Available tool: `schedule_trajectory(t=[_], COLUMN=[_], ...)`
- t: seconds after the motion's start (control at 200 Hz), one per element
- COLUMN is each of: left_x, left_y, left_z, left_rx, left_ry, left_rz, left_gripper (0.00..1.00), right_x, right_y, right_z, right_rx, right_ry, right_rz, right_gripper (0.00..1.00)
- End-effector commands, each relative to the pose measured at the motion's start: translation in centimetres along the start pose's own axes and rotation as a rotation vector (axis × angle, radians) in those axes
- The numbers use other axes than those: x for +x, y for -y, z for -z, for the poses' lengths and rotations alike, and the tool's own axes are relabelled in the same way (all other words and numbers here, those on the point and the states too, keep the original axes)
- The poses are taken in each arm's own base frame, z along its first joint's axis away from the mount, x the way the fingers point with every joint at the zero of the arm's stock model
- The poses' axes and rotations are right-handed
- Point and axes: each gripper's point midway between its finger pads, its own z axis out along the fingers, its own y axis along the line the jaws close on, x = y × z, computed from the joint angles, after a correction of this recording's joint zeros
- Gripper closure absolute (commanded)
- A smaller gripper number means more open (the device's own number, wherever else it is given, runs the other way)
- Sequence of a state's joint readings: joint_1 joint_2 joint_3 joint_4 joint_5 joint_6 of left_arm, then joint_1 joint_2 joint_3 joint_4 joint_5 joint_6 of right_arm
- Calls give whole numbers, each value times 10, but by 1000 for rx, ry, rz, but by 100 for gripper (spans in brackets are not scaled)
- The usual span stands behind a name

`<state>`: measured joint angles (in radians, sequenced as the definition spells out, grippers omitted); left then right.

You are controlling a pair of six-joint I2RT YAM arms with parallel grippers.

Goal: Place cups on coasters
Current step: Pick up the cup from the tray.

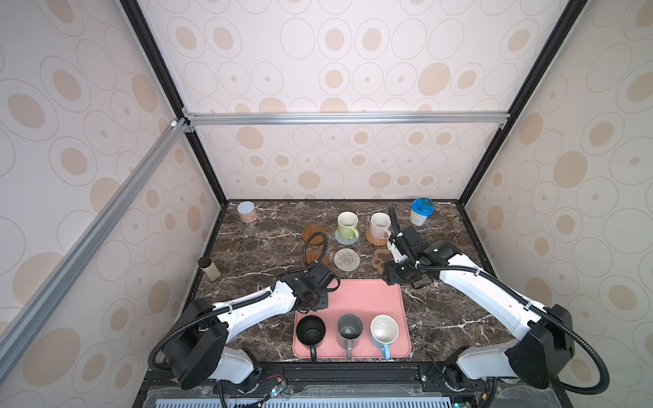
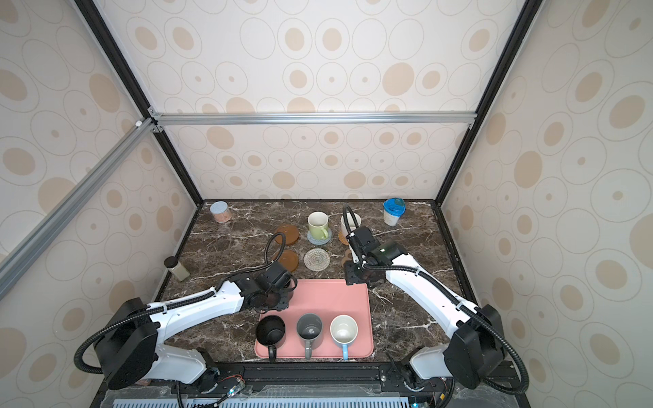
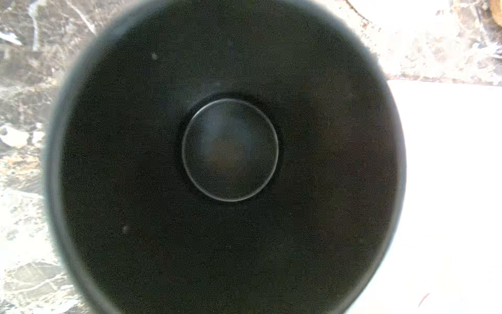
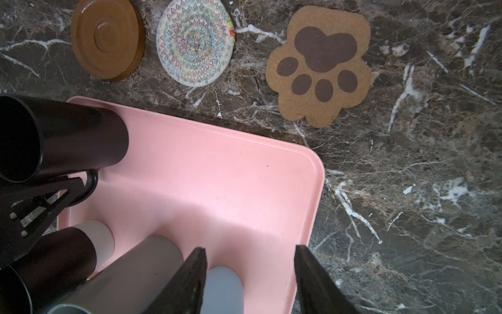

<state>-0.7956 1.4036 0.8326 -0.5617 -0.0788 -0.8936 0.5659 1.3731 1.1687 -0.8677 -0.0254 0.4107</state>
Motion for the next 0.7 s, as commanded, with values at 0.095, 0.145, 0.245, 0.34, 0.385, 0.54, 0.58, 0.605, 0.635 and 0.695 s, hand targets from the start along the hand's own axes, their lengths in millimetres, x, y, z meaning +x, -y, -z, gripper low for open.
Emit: schedule_trajectory(t=[0.095, 0.145, 0.245, 0.34, 0.385, 0.54, 0.58, 0.605, 0.635, 0.695], left_x=[-4, -5, -5, -6, -7, -12, -14, -15, -15, -17], left_y=[-11, -12, -13, -14, -14, -11, -10, -10, -10, -9], left_z=[0, 1, 2, 4, 5, 9, 10, 11, 12, 13], left_rx=[-38, -34, -32, -30, -28, -24, -21, -18, -17, -11], left_ry=[32, 39, 50, 59, 63, 79, 85, 90, 94, 102], left_rz=[14, 21, 32, 39, 39, 35, 34, 39, 40, 42], left_gripper=[77, 78, 80, 81, 83, 85, 85, 85, 85, 86], right_x=[0, 0, 1, 2, 2, 4, 5, 5, 6, 6], right_y=[1, 1, 3, 4, 4, 7, 7, 7, 6, 6], right_z=[2, 2, 2, 2, 3, 3, 2, 2, 3, 3], right_rx=[19, 19, 26, 26, 26, 32, 31, 29, 28, 28], right_ry=[-3, -4, -1, -2, -2, 12, 11, 9, 7, 6], right_rz=[-12, -13, -16, -20, -22, -30, -33, -34, -34, -34], right_gripper=[44, 44, 44, 44, 44, 44, 44, 44, 44, 44])
